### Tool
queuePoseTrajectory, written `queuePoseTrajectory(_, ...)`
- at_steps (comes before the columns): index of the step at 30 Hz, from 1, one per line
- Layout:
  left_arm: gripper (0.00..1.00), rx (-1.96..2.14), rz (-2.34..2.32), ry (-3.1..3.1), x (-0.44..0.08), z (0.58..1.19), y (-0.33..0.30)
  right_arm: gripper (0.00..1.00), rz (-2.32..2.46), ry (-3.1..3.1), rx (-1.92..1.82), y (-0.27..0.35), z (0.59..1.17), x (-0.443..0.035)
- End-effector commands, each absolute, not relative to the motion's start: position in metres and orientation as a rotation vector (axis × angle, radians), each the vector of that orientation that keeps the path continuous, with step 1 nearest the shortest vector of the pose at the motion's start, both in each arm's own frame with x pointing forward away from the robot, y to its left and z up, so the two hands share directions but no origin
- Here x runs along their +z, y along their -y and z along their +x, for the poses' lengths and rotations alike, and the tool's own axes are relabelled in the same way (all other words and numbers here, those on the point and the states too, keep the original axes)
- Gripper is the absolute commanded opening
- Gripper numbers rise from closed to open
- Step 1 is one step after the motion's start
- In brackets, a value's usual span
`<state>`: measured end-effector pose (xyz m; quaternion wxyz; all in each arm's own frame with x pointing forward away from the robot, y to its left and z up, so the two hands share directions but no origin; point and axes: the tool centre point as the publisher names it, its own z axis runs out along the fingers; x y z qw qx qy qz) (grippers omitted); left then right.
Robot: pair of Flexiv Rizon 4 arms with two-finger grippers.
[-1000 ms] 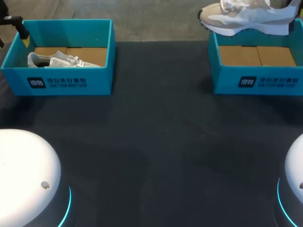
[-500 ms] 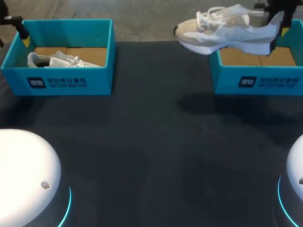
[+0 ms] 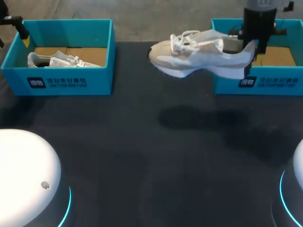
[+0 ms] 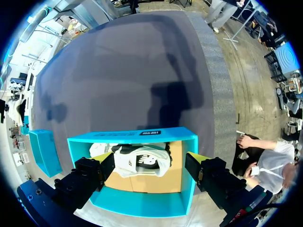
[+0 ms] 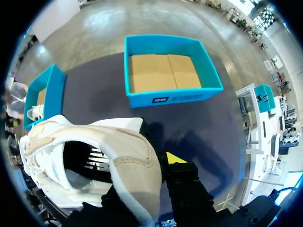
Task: Take the shoe out of the shoebox, open the shoe tongue, remove and reinsert the insole, then place the shoe into the shoebox
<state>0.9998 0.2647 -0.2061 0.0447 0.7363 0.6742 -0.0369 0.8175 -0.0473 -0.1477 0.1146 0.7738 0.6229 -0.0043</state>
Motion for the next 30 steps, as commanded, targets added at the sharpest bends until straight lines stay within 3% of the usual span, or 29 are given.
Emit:
queuePoseTrajectory(1, 1.00, -0.108, 2.250, -2.058, -0.206, 0.999, -0.265, 0.00, 2.235, -1.810, 0.023, 0.040, 0.801, -0.151)
queuePoseTrajectory(12, 1.00, -0.108, 2.250, -2.058, -0.206, 0.999, -0.265, 0.00, 2.204, -1.848, -0.002, 0.015, 0.758, -0.179)
queuePoseTrajectory(30, 1.00, -0.108, 2.250, -2.058, -0.206, 0.999, -0.265, 0.00, 2.175, -1.881, 0.000, -0.020, 0.736, -0.230)
